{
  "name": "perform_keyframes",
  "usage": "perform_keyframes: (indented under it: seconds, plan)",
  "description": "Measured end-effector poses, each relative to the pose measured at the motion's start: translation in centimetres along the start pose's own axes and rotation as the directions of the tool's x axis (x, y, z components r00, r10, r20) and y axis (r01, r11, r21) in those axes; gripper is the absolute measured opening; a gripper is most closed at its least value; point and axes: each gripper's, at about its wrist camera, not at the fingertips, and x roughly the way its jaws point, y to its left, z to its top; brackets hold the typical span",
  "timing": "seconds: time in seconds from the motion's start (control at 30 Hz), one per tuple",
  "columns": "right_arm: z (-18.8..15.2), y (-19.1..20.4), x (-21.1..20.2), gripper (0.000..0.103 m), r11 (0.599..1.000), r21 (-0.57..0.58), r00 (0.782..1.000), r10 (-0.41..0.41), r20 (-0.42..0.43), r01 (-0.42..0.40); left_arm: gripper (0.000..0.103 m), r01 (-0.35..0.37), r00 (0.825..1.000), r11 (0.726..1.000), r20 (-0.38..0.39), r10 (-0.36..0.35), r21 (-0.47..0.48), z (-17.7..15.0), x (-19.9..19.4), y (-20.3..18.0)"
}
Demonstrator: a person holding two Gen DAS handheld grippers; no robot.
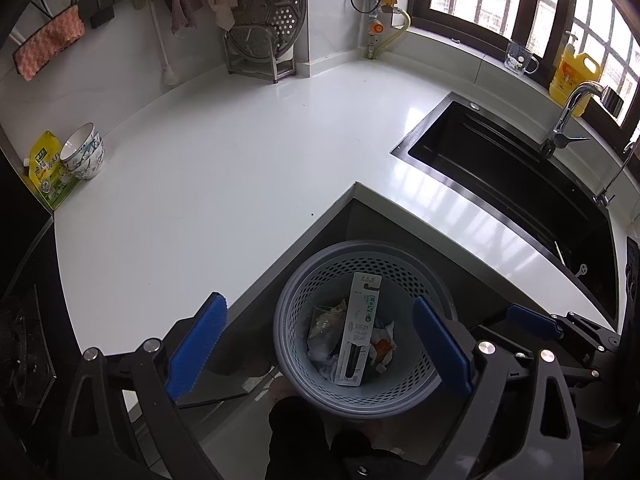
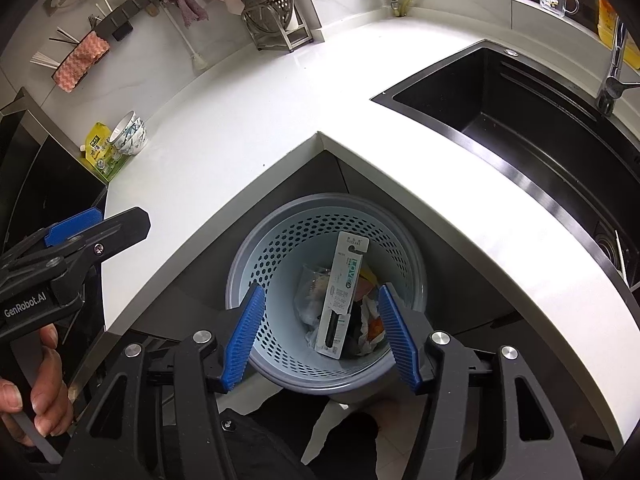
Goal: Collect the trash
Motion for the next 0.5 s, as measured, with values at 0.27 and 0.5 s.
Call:
perform_keyframes:
  seconds: [0.27, 0.5]
  plan:
    - [0.33, 0.03, -0.30, 0.057, 1.000, 0.008, 1.000, -0.026, 0.007, 0.026, 0.095, -0.025, 1.000, 1.000, 0.007, 0.025, -0.008, 0.09, -0.38, 0.12]
    - [0.65, 0.16, -0.58, 0.058, 0.999, 0.010, 0.999, -0.038, 0.016, 0.038, 0.096, -0.049, 0.999, 0.999, -0.003, 0.049, -0.020, 0.20, -0.26, 0.30]
